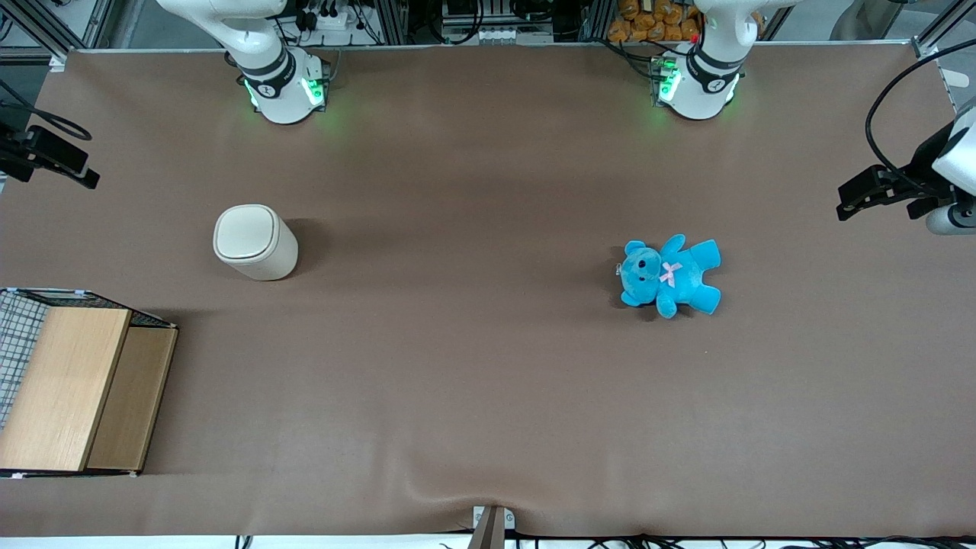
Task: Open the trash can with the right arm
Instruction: 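Move the right gripper toward the white trash can's lid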
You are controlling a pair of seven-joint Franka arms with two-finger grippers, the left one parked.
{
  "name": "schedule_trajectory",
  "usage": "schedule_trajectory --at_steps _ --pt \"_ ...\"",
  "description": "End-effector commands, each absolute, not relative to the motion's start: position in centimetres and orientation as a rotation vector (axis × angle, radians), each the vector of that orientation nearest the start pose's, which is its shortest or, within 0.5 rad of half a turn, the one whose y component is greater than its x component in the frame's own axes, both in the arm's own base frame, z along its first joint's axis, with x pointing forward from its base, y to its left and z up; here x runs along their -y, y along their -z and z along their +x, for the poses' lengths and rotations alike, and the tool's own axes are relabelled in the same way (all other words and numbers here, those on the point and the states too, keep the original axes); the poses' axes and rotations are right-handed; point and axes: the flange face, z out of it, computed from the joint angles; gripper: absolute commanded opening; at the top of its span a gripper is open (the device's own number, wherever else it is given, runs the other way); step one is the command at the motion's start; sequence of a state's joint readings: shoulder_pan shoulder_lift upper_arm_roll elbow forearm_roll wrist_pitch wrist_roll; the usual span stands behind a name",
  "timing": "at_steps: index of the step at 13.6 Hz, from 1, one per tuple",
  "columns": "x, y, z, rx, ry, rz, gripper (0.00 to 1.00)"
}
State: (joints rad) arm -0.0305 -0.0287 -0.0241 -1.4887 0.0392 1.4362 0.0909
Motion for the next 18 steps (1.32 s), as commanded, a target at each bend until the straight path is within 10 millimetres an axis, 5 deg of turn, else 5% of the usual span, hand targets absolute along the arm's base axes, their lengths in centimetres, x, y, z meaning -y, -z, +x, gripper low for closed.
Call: schedule_trajectory --at_steps 1,10,14,18 --pt "2.4 -66.7 52.9 -0.213 -0.049 -3.111 1.0" --pt "2.0 -65.2 52.4 -0.221 -0.178 -3.107 1.0" --pt "1.6 -61.8 52.2 -0.222 -0.283 -3.091 0.98" --pt "1.6 -57.0 51.5 -0.227 -0.406 -3.076 0.3"
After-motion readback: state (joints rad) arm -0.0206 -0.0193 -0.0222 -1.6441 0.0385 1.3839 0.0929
